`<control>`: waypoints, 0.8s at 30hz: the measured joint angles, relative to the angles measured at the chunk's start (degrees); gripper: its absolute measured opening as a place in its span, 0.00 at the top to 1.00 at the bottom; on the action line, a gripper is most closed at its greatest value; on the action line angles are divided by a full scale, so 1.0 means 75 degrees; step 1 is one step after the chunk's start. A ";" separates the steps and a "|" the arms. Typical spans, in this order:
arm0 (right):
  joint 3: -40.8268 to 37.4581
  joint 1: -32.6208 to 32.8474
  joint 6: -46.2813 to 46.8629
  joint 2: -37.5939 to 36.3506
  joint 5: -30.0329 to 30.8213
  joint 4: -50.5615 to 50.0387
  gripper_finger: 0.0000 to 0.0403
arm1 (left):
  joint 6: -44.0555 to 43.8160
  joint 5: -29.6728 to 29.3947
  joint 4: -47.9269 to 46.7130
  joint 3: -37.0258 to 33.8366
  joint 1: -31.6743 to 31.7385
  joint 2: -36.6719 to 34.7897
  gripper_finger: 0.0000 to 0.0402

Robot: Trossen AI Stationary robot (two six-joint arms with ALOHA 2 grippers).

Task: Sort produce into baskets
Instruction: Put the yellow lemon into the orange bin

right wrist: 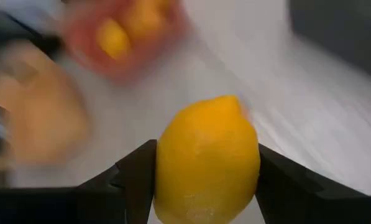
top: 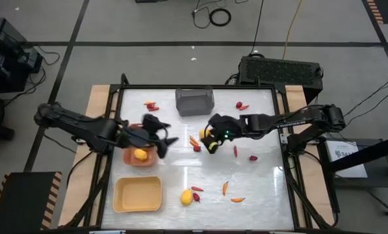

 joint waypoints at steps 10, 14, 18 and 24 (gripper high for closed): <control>0.0002 0.0014 0.0331 0.1059 -0.0014 0.3452 0.46 | -0.0064 -0.0938 -0.3444 0.0000 0.0000 -0.1706 0.15; 0.0225 0.0088 0.0756 0.1987 -0.0032 0.4750 0.46 | -0.0066 -0.1219 -0.4118 -0.0061 0.0003 -0.2307 0.15; 0.1176 0.0217 0.0502 0.3094 -0.0047 0.5089 0.46 | -0.0068 -0.1277 -0.4194 -0.0408 0.0003 -0.3003 0.15; 0.3359 0.0298 -0.0466 0.4795 -0.0046 0.5103 0.46 | -0.0793 -0.1216 -0.4176 -0.1199 0.0000 -0.3876 0.15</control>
